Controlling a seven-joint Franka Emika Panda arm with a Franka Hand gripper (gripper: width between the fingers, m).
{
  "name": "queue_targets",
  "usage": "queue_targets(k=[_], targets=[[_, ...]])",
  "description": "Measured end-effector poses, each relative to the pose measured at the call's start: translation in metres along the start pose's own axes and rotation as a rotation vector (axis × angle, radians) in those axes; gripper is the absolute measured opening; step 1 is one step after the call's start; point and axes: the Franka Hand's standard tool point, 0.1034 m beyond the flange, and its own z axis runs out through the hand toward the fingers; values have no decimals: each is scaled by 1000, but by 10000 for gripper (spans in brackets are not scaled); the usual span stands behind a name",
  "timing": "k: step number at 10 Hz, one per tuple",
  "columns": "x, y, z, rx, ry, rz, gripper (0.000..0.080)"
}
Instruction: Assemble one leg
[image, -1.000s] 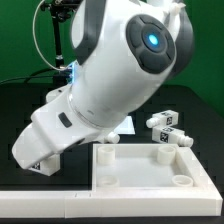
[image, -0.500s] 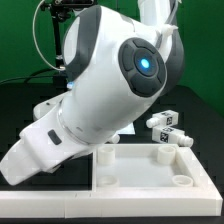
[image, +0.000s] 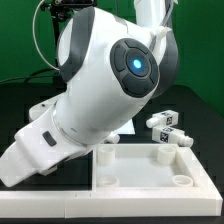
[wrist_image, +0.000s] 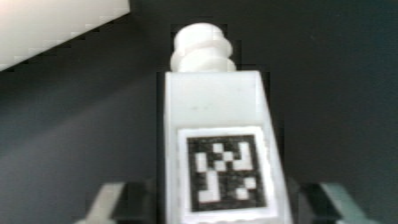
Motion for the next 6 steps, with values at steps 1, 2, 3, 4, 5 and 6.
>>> queue_targets(k=[1, 2, 3, 4, 5, 6], targets=[[0, 0, 0, 0, 0, 0, 284], [0, 0, 0, 0, 0, 0, 284], [-2, -2, -4, 3, -6, 4, 284], [-11, -8, -16, 23, -38, 15, 284], [-20, -14, -39, 44, -75, 34, 284], [-22, -18, -63, 47, -61, 60, 284]])
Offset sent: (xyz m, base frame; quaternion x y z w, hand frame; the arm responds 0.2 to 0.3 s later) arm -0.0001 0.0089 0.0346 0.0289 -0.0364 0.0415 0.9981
